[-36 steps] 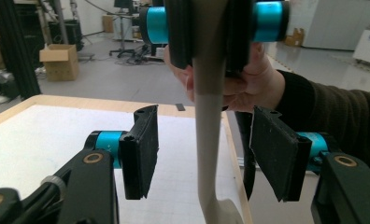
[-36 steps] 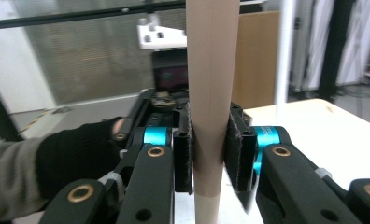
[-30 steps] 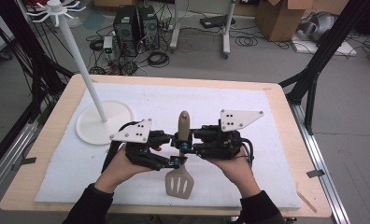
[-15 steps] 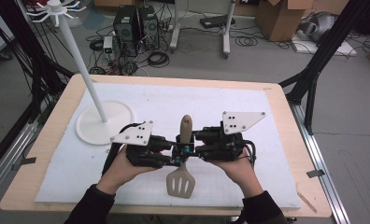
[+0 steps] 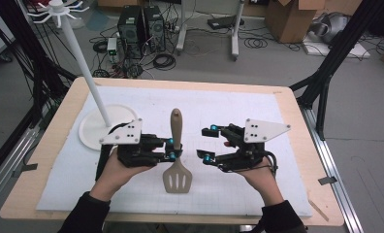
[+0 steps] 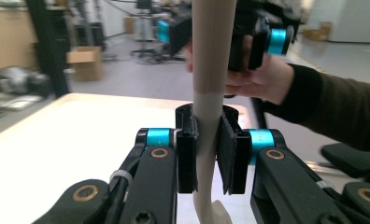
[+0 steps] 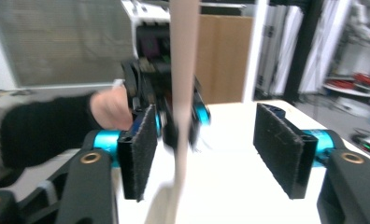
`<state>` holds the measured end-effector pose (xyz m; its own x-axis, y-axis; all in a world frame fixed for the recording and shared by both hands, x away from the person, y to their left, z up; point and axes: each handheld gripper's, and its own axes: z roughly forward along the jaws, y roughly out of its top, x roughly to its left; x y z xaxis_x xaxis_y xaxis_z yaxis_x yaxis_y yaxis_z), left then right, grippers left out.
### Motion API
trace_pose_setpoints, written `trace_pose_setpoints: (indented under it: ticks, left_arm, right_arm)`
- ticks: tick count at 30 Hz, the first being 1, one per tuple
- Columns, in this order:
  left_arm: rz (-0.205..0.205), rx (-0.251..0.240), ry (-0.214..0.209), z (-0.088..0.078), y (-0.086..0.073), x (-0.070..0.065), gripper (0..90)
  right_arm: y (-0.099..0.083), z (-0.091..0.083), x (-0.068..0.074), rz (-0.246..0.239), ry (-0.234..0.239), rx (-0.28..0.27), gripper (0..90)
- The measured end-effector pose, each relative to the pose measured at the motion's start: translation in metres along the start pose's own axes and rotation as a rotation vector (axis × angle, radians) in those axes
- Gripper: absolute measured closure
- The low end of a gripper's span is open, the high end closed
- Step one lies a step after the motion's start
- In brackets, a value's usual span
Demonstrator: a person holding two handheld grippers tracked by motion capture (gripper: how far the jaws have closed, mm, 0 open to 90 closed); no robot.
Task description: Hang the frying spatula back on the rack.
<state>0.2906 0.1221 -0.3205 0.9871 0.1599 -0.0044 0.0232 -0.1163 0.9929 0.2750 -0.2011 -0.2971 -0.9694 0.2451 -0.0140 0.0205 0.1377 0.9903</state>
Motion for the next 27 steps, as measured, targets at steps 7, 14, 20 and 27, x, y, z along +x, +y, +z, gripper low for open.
trace_pose_setpoints:
  ticks: [7,14,20,27]
  left_arm:
    - [-0.009,-0.019,0.147,-0.035,0.007,0.013,78.5]
    - [0.000,-0.032,0.292,-0.063,0.018,0.025,78.5]
    - [0.001,-0.037,0.375,-0.078,0.032,0.032,78.5]
    - [0.005,-0.042,0.461,-0.088,0.045,0.040,78.5]
  right_arm:
    - [-0.021,-0.030,-0.010,0.069,-0.120,0.012,24.3]
    - [-0.054,-0.051,-0.019,0.137,-0.206,0.041,18.5]
    - [-0.075,-0.063,-0.020,0.157,-0.246,0.059,16.8]
    - [-0.089,-0.071,-0.021,0.164,-0.282,0.085,16.2]
